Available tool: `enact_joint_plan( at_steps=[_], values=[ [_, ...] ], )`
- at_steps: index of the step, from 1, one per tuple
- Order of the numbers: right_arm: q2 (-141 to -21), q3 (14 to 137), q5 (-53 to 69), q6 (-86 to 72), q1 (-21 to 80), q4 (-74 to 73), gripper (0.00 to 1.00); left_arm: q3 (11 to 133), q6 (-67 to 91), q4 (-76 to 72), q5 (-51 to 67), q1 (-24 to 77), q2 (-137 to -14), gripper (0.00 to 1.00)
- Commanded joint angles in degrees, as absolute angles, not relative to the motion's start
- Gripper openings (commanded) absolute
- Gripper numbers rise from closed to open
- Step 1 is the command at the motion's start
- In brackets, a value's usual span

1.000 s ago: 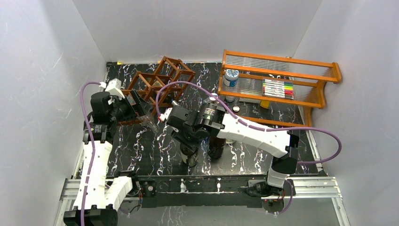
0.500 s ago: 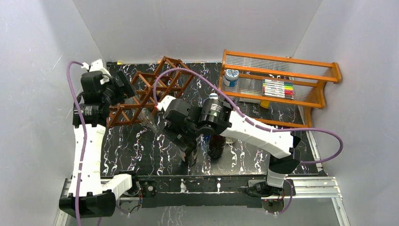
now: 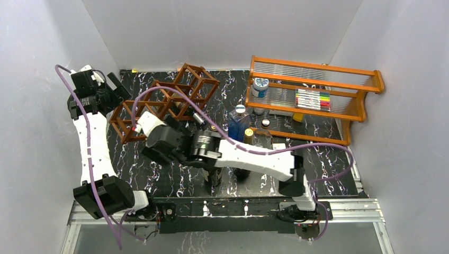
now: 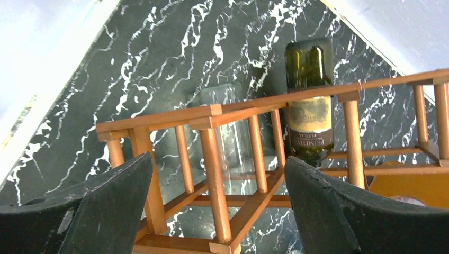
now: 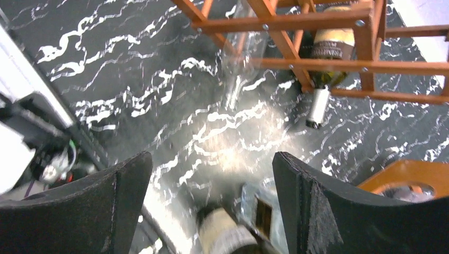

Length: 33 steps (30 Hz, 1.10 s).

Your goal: Take the wine bottle off the wine rack

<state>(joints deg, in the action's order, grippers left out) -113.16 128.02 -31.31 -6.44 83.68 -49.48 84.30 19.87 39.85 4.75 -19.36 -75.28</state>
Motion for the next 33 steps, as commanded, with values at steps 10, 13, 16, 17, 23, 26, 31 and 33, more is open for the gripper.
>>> enact_joint_plan(
  at_steps=[10, 13, 16, 17, 23, 26, 31, 33],
  values=[
    [-126.6, 118.1, -41.9, -4.3, 81.1, -21.9, 0.79, 80.2, 19.3, 37.6, 8.6, -19.3, -73.5, 0.89],
    [-128.5, 115.9, -40.4, -4.1, 79.3, -17.5, 0.84, 79.5, 19.4, 37.7, 8.2, -19.3, -73.4, 0.88],
    [-132.7, 118.4, -40.8, -2.3, 78.1, -15.6, 0.90, 77.9, 19.0, 36.5, 7.3, -19.3, -71.8, 0.88],
    [-134.3, 119.8, -41.4, -1.7, 77.9, -15.6, 0.91, 77.6, 18.7, 36.4, 6.8, -19.3, -71.4, 0.88],
    [-138.7, 121.5, -44.3, -1.5, 76.4, -14.2, 0.93, 76.6, 19.1, 36.5, 7.5, -19.3, -70.4, 0.88],
    [-139.8, 120.7, -43.9, -1.8, 75.6, -12.9, 0.89, 76.0, 19.3, 36.1, 7.7, -19.3, -70.1, 0.89],
    [-141.2, 122.6, -44.7, -1.3, 76.1, -13.8, 0.67, 75.8, 19.4, 35.4, 7.7, -19.3, -69.4, 0.89],
    [-140.2, 121.5, -44.8, -1.2, 76.6, -13.3, 0.59, 75.7, 19.4, 35.1, 7.7, -19.3, -69.2, 0.89]
  ],
)
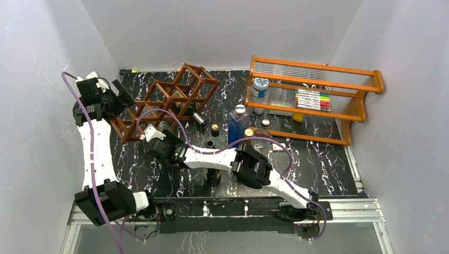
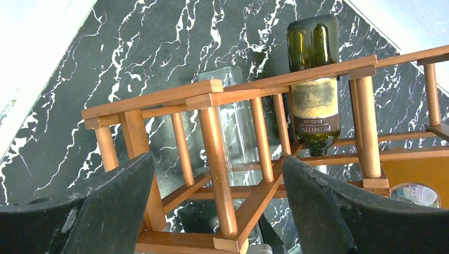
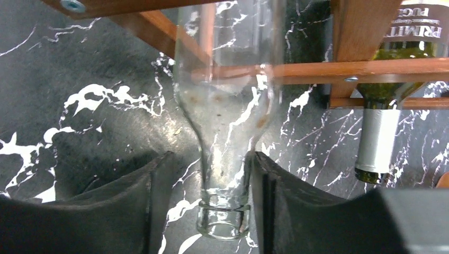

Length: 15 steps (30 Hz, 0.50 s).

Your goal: Take the wine bottle off the wine rack

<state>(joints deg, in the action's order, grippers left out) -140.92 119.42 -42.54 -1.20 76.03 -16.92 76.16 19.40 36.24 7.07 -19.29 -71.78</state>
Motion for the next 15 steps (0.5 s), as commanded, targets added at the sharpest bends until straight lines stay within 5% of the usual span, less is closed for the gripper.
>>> enact_joint_plan(
  at_steps=[1, 9, 15],
  values=[
    [-139.6, 121.0, -44.8, -1.0, 77.0, -13.0, 0.54, 75.4, 19.5, 34.8, 7.5, -19.3, -69.0, 0.89],
    [-135.2, 121.2, -47.7, -1.5, 80.5, -19.0, 0.01, 72.4, 20.1, 31.6, 7.0, -19.3, -67.2, 0.89],
    [-126.8, 115.8, -44.8, -6.5, 82.5, -24.1, 0.00, 71.0, 19.8, 30.1, 7.3, -19.3, -67.1, 0.89]
  ],
)
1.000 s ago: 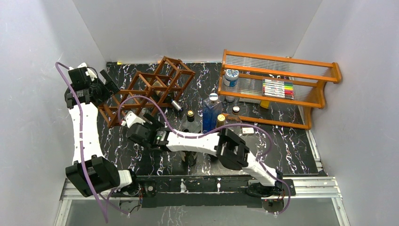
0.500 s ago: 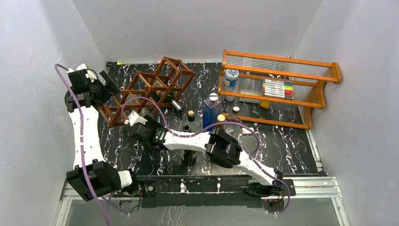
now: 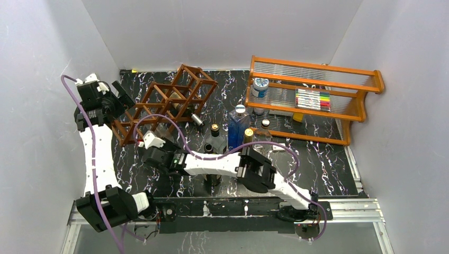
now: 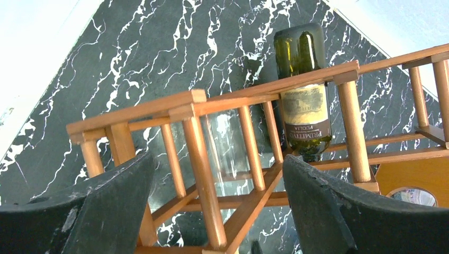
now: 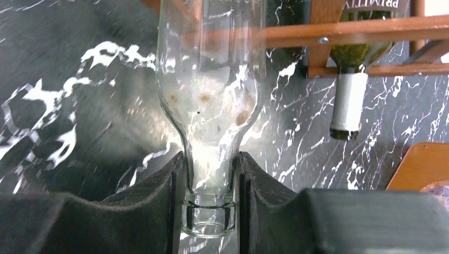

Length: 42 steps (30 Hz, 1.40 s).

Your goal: Take the wine bottle off the wine rack

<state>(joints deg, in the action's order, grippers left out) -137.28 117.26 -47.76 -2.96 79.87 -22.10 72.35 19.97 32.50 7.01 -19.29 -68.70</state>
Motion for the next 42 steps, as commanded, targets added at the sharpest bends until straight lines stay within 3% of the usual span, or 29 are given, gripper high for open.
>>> enact_joint_plan(
  at_steps=[1, 20, 29, 36, 42],
  values=[
    [-125.9, 115.5, -43.9, -7.5, 82.5, -24.9, 0.00, 70.3, 19.8, 29.5, 7.4, -19.3, -67.0, 0.89],
    [-117.0, 117.5, -31.0, -20.1, 85.2, -49.6, 0.00, 72.2, 16.8, 27.2, 9.5, -19.3, -71.0, 0.85],
    [-113.3, 119.6, -24.6, -19.8, 86.1, -55.4, 0.00, 82.8, 17.1, 33.2, 12.3, -19.0, -70.9, 0.95],
    [-111.3, 121.2, -23.9, -18.4, 85.9, -57.2, 0.00, 83.3, 19.1, 36.4, 12.0, -18.3, -63.0, 0.98],
    [-108.7, 124.6, -23.2, -17.2, 85.1, -61.0, 0.00, 71.5, 16.5, 37.8, 10.7, -12.4, -48.9, 0.89]
  ],
)
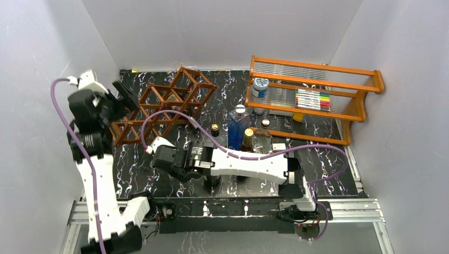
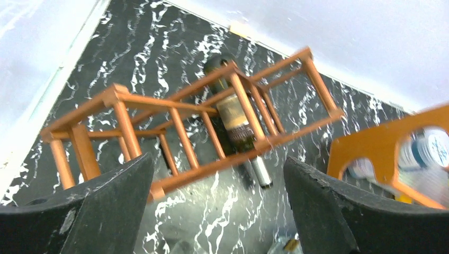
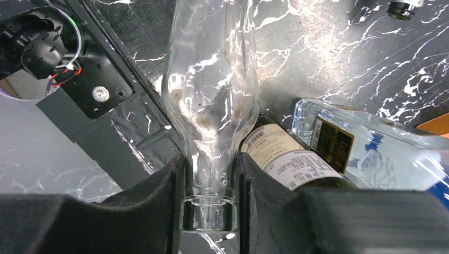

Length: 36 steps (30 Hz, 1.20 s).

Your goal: Take the wine bottle off the wine rack

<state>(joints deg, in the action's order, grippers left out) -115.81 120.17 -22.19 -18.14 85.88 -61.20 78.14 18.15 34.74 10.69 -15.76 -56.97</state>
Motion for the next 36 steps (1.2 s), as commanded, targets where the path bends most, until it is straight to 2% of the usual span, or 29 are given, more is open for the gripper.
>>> enact_joint_plan(
  at_steps=[1, 5, 9, 12, 14, 21, 30, 36],
  values=[
    [-108.0, 124.0, -23.3, -17.2, 84.8, -60.7, 0.00, 68.9, 16.2, 37.8, 11.4, -11.8, -47.4, 0.88],
    [-107.6, 124.4, -19.4, -17.3, 82.8, -60.0, 0.00, 59.4, 15.9, 33.5, 23.1, -11.4, -42.2, 0.82],
    [-108.2, 127.3, -19.9, -18.5, 82.4, -64.4, 0.00, 55.4, 17.7, 32.5, 30.1, -9.3, -40.3, 0.82],
    [-107.0, 125.8, -21.4, -18.7, 82.2, -63.3, 0.00, 50.5, 25.3, 30.9, 34.1, -9.0, -39.6, 0.70],
    [-107.2, 126.1, -21.9, -18.9, 82.0, -61.9, 0.00, 46.3, 30.3, 29.3, 36.5, -9.0, -39.0, 0.68],
    [-111.7, 132.4, -24.3, -18.5, 81.9, -62.0, 0.00, 35.7, 39.6, 28.8, 35.5, -8.4, -37.3, 0.66],
    [-113.5, 130.3, -23.3, -17.3, 81.2, -58.6, 0.00, 31.4, 40.7, 27.0, 36.8, -5.6, -37.7, 0.66],
    [-119.2, 137.4, -23.2, -15.2, 80.8, -62.9, 0.00, 29.5, 44.6, 24.0, 39.4, -4.7, -39.1, 0.65]
  ],
)
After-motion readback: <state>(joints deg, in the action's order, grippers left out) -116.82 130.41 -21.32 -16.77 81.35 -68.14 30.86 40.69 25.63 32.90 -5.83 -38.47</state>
